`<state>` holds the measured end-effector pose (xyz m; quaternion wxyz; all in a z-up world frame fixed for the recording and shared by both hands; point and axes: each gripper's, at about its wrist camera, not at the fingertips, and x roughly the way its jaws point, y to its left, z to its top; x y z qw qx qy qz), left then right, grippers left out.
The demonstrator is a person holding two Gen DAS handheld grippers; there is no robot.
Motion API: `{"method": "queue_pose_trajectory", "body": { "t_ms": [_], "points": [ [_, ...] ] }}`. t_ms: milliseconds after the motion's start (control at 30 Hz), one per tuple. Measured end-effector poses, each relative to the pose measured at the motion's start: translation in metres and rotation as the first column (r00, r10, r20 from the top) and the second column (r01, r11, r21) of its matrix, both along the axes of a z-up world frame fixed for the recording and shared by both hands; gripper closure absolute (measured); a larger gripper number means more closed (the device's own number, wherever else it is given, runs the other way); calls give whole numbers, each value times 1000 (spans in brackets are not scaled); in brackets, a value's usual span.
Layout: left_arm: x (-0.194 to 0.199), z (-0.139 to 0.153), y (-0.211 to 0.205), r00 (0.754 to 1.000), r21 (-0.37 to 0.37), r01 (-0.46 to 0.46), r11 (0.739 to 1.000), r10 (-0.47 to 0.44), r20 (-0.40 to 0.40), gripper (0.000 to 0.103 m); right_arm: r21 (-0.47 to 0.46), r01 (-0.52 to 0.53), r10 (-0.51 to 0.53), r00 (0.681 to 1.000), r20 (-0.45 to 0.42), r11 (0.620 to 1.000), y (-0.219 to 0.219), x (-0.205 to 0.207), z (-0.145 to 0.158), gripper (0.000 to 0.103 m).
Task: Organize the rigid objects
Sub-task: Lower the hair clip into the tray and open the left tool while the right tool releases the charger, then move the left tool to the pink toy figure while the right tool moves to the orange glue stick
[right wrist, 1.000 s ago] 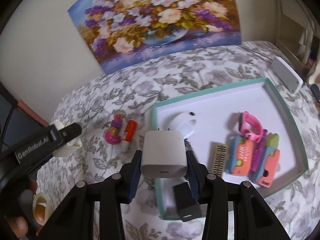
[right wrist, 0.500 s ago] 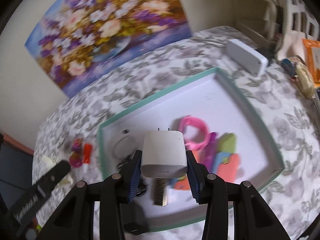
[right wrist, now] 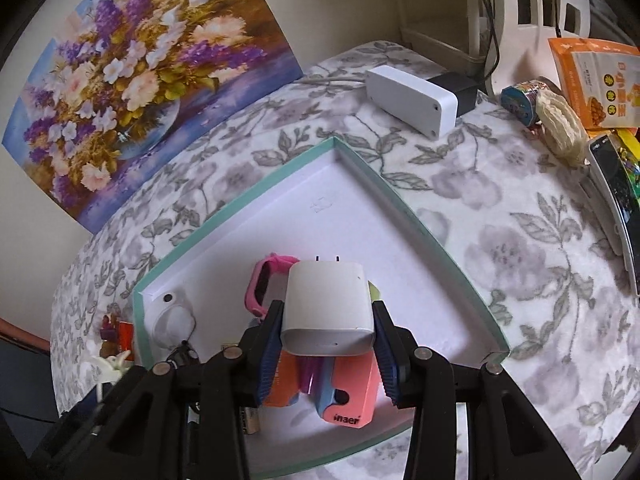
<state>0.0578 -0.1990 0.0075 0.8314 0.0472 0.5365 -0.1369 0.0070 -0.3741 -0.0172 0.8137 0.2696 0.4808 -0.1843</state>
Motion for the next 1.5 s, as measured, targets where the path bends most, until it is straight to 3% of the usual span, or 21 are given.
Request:
{"method": "queue_pose_trajectory", "body": {
  "t_ms": [733, 1033, 1100, 1233, 1300, 1500],
  "points": [
    [2, -21, -16, 999, 34, 47, 998, -47, -16, 50, 16, 26, -25, 999, -48, 1000, -7, 2, -19, 58],
    [4, -17, -12, 999, 29, 31, 999, -30, -16, 42, 8, 28, -27, 998, -58, 1000, -6, 2, -19, 57],
    [4, -15, -10, 1000, 22, 26, 999, -26, -10, 33, 8, 34, -34, 998, -59, 999, -6, 2, -20, 55],
    [6, -13, -7, 1000, 23, 3, 1000, -3, -6, 33, 0, 41, -41, 997, -58, 999, -6, 1, -17, 51],
    [7, -13, -3, 1000, 27, -13, 1000, 13, -7, 33, -11, 34, -34, 998, -59, 999, -4, 2, -16, 42],
    [12, -14, 10, 997, 30, -75, 997, 76, -8, 31, -29, 7, -9, 998, -61, 1000, 3, 6, -14, 39]
  ]
}}
